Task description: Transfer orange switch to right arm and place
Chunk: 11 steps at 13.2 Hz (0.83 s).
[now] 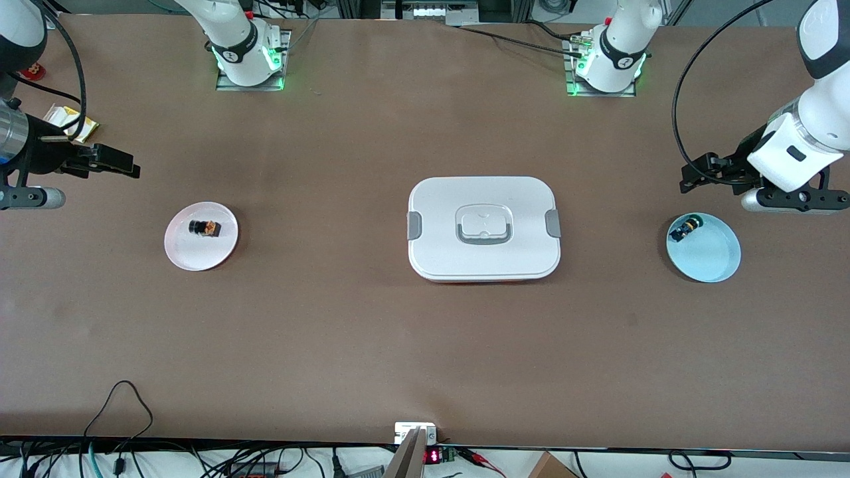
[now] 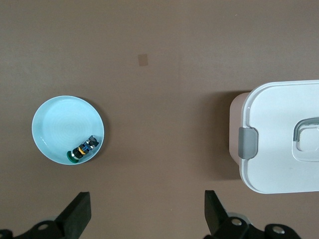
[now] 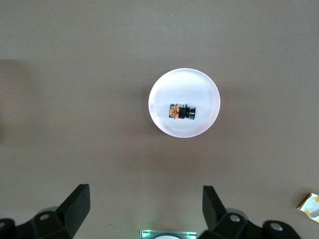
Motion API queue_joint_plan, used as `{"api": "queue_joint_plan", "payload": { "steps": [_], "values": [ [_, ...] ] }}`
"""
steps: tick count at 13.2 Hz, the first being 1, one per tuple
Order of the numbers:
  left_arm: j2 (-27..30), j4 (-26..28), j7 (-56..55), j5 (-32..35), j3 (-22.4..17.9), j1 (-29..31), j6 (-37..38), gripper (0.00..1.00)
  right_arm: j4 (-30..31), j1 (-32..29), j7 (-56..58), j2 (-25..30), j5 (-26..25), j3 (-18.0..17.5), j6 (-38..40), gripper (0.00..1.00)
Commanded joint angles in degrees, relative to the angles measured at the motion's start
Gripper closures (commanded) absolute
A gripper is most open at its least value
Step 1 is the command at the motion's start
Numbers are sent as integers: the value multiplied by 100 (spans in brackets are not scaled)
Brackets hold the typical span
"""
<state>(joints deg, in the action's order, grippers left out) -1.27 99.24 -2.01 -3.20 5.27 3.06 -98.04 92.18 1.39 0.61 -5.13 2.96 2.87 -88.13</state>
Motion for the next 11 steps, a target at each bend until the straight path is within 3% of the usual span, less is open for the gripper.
{"api": "queue_joint_plan", "payload": {
  "steps": [1,3,6,11],
  "values": [
    [-57,-133,-98,92,18,-15,110,0,810,37,-96,661,-208,-58,-449,0],
    [-57,-133,-98,92,18,-15,110,0,959,46,-166,881,-287,-67,-398,0],
    [-57,-133,-98,92,18,-15,110,0,2030,11,-324,1601,-279,-59,-897,0],
    [-57,-133,-98,92,18,-7,110,0,1165,28,-167,1271,-331,-76,-276,0]
  ]
}}
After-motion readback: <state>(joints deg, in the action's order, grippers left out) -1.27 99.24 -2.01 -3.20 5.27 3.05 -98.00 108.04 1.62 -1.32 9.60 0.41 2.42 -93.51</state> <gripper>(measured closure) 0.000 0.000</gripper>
